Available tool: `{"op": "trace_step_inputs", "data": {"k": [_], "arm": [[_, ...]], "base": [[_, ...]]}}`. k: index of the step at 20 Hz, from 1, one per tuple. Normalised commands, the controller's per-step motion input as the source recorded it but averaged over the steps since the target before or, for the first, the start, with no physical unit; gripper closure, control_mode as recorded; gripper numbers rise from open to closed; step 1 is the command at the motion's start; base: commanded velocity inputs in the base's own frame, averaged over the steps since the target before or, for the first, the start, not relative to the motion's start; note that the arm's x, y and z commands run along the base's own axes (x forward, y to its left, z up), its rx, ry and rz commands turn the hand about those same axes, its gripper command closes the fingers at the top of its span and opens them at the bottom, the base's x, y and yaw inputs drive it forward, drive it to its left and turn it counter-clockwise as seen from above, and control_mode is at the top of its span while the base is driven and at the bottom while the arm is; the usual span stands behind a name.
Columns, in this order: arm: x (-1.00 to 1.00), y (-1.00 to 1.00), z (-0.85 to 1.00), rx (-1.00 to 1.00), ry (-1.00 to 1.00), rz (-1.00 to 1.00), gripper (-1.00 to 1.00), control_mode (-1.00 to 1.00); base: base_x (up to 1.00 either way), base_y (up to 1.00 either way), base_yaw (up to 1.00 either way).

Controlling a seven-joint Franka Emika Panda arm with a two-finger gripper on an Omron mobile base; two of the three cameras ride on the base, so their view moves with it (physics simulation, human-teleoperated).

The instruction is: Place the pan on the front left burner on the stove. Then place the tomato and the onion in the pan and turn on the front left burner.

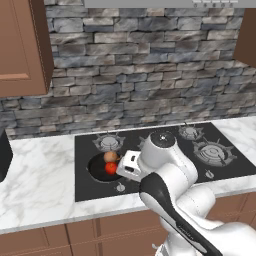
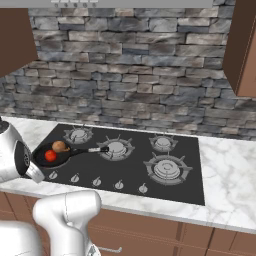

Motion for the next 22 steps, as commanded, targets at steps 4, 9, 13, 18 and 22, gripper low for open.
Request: {"op": "trace_step_inputs", "data": {"k": [4,9,13,18,22], "arm": [[0.0,-0.01,0.01,-0.1,0.08,0.05,-1.0,-1.0],[0.0,-0.1,0.0,-0.03,0.01,0.1,-1.0,-1.0],[-0.01,-0.27,-0.01,0.0,-0.05,0.13,-1.0,-1.0],[-0.02,-0.14,-0.05,0.0,-0.12,0.12,-1.0,-1.0],[0.0,0.0,0.0,0.0,-0.09,0.03,-1.0,-1.0]], "base": [[0.0,0.0,0.0],[0.0,0.0,0.0],[0.0,0.0,0.0],[0.0,0.0,0.0],[0.0,0.0,0.0]]}}
